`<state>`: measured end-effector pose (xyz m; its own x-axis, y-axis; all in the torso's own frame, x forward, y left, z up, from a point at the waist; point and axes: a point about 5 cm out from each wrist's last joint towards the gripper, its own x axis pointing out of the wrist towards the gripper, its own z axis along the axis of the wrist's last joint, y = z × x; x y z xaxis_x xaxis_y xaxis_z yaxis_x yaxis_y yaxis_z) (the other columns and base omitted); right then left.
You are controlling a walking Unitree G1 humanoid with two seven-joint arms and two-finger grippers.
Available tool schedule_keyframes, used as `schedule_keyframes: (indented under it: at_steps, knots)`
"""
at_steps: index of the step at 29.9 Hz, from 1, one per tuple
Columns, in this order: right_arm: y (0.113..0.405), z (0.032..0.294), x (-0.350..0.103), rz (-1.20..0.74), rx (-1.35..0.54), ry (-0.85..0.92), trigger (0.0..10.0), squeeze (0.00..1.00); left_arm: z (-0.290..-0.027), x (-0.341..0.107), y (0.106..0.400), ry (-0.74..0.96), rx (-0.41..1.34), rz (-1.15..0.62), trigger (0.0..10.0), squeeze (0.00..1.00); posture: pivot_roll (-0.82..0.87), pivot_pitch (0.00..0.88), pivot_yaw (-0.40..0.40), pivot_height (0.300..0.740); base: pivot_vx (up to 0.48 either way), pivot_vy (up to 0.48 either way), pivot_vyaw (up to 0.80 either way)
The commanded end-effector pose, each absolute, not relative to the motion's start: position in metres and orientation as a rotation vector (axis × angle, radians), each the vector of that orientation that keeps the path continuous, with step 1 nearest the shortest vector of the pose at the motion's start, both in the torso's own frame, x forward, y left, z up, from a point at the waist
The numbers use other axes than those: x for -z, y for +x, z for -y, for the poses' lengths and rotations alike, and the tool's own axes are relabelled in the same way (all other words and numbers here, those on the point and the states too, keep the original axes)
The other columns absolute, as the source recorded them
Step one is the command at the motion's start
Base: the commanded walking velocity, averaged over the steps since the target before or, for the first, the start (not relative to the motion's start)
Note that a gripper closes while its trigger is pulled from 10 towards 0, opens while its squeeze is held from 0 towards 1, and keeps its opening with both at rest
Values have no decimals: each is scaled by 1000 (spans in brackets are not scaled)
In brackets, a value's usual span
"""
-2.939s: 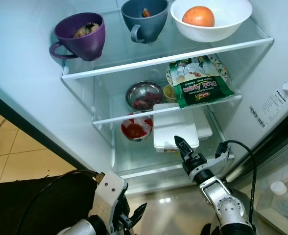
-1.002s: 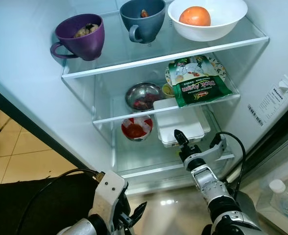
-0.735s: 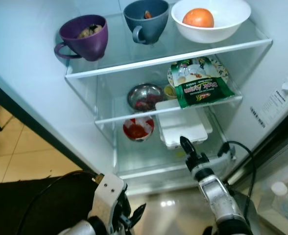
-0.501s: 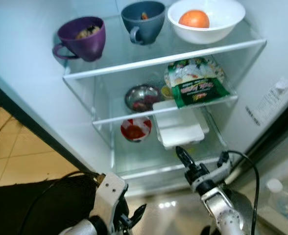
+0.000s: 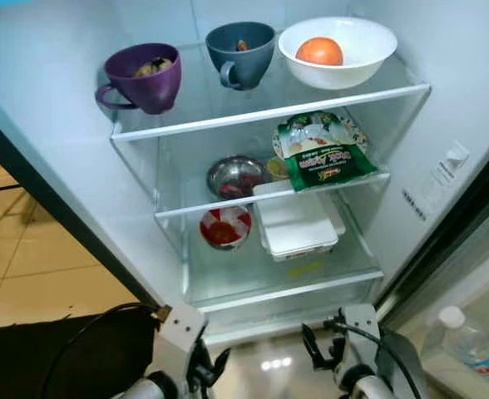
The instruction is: Restocking fridge
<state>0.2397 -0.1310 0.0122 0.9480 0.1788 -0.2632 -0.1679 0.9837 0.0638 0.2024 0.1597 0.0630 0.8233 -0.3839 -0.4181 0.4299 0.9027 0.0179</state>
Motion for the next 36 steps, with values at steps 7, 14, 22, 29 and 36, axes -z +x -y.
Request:
schedule_keyframes:
  at_steps: [7,14,22,29,36]
  knots:
    - [240,134,-14,-223,-92,27,10000,0,-160,-57,207,115,379,-393,10000,0,-19,160,50,341,0,0,0]
    - [250,139,-26,-168,-42,30,10000,0,-155,-56,209,111,382,-376,10000,0,-24,150,47,355,0,0,0]
    - [255,136,-31,-140,-38,26,10000,0,-154,-58,215,110,383,-349,10000,0,-23,142,47,395,0,0,0]
    - [255,136,-30,-141,-40,21,10000,0,-154,-58,216,111,383,-345,10000,0,-29,142,46,420,0,0,0]
    - [253,139,-27,-156,-35,14,10000,0,-152,-55,215,109,391,-349,10000,0,-29,142,46,445,0,0,0]
